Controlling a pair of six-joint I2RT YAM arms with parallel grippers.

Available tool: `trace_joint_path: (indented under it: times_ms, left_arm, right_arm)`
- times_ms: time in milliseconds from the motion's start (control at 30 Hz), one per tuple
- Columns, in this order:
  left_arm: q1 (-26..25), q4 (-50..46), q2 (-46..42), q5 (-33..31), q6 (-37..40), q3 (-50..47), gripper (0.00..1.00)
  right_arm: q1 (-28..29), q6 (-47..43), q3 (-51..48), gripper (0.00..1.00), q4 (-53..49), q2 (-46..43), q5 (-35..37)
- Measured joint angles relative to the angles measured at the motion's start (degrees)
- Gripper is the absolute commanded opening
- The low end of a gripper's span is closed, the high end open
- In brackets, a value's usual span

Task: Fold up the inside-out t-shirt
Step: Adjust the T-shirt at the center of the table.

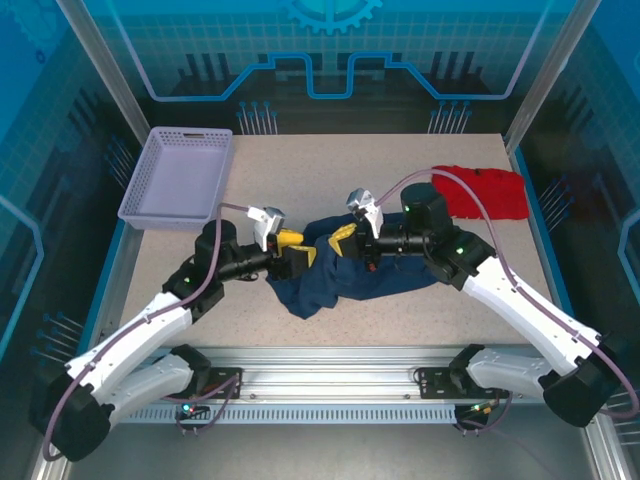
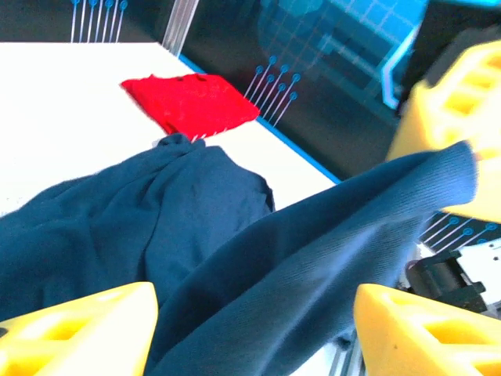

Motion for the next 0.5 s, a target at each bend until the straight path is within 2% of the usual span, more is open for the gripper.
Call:
trace_joint_path:
  times_ms: [133, 233, 300, 367, 400, 467, 500]
  left_arm:
    - [-0.61, 2.01, 1.31, 1.66, 0.98, 0.02, 0.71]
    - [-0.92, 2.19, 4.70, 3.28, 2.19, 0.63, 0.62]
    - [-0.92, 2.25, 7.17, 4.50, 2.51, 1.49, 0.52]
    - [-0.92, 3.28, 9.07, 6.14, 2.56, 2.34, 0.37]
    - [-0.92, 4.02, 9.60, 6.91, 2.01, 2.56, 0.28]
    - [-0.92, 6.14, 10.51, 8.57, 1.16, 2.99, 0.00]
    - [-0.92, 7.06, 10.88, 9.14, 0.55, 3.17, 0.00]
  right_arm:
    - [-0.37, 0.00, 0.48, 0.00, -1.29, 0.81, -1.42]
    - [-0.74, 0.00, 0.66, 0.00, -1.90, 0.81, -2.69]
    - [-0.92, 0.00, 0.79, 0.00, -2.12, 0.81, -3.21]
    - [-1.29, 0.04, 0.79, 0.00, -2.29, 0.81, -3.93]
    - [-1.51, 0.07, 0.79, 0.00, -2.34, 0.83, -4.07]
    - [-1.97, 0.50, 0.79, 0.00, -2.32, 0.90, -4.22]
    - [-2.25, 0.85, 0.79, 0.00, -2.36, 0.90, -4.22]
